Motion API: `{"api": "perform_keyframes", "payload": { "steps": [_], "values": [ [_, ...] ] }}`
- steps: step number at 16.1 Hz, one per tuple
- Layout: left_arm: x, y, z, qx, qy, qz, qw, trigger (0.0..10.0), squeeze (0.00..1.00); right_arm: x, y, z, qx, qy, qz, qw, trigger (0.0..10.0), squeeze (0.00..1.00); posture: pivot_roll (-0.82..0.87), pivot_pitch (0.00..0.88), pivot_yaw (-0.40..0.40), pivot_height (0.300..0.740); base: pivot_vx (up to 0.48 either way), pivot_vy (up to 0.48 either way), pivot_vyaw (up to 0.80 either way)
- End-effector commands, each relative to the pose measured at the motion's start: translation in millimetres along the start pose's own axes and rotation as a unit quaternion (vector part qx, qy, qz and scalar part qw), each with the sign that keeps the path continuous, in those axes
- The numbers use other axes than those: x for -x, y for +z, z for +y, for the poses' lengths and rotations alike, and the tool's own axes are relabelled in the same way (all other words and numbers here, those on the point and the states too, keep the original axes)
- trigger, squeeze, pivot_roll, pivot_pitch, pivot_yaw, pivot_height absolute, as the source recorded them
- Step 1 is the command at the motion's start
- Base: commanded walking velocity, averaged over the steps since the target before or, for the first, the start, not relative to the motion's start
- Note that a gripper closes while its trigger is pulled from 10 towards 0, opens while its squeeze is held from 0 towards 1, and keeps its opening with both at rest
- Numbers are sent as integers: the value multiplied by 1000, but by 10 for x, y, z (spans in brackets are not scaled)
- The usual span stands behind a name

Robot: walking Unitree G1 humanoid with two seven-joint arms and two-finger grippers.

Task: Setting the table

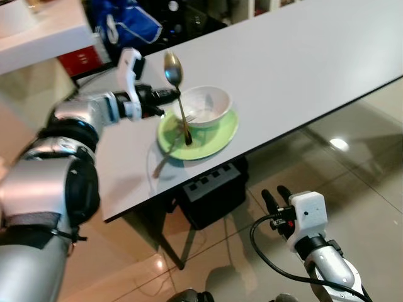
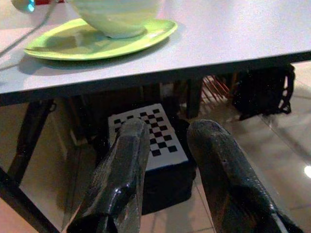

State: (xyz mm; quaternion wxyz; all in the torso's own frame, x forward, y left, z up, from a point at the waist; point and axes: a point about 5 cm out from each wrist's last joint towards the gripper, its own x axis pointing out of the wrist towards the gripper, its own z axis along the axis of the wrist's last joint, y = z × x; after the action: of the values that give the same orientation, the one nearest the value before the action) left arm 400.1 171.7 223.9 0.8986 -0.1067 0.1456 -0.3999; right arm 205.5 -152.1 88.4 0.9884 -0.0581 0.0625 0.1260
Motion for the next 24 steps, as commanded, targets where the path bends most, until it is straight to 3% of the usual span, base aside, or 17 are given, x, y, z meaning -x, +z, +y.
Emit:
{"api": "perform_keyframes", "payload": {
  "steps": [1,3,4,5,6,7,8,9,10,16,20,24],
  "values": [
    [0,19,4,9,6,-12,1000,0,0,5,-13,17,-2,2,1,1000,10000,0,-208,12,210,740,0,0,0],
    [-60,-106,-20,5,-2,12,1000,0,0,19,-6,14,-2,-1,1,1000,10000,0,-219,12,212,740,0,0,0],
    [-59,-152,-13,-29,-3,38,999,0,0,28,-7,18,-3,-1,1,1000,10000,0,-219,12,212,740,0,0,0],
    [-52,-158,-6,-61,-1,59,996,1059,0,34,-8,18,-3,-1,2,1000,10000,0,-217,12,210,740,0,0,0],
    [-47,-192,-1,-78,-1,84,993,10000,0,40,-9,21,-2,-1,2,1000,10000,0,-215,13,210,740,0,0,0],
    [-48,-270,28,-85,19,107,990,10000,0,50,101,38,-1,1,-7,1000,10000,0,-213,14,211,740,0,0,0],
    [-38,-329,69,-89,51,126,987,9176,0,48,136,43,-1,2,-11,1000,10000,0,-212,15,212,740,0,0,0],
    [-60,-314,58,-100,52,125,986,4157,0,30,3,31,-4,1,-1,1000,10000,0,-209,16,213,740,0,0,0],
    [-80,-285,40,-108,48,113,987,0,0,31,-7,40,-6,0,-1,1000,10000,0,-209,8,214,740,0,0,0],
    [-92,-311,51,-85,53,52,994,0,0,-162,102,-31,-16,-7,-25,1000,10000,0,-201,0,206,740,0,0,0],
    [-147,-386,10,-101,38,75,991,0,0,-209,122,-21,-17,-3,-32,999,10000,0,-208,0,209,740,0,0,0],
    [-231,-373,-64,-144,22,100,984,0,0,-242,128,15,-21,-1,-37,999,10000,0,-211,0,220,740,0,0,0]
  ]
}}
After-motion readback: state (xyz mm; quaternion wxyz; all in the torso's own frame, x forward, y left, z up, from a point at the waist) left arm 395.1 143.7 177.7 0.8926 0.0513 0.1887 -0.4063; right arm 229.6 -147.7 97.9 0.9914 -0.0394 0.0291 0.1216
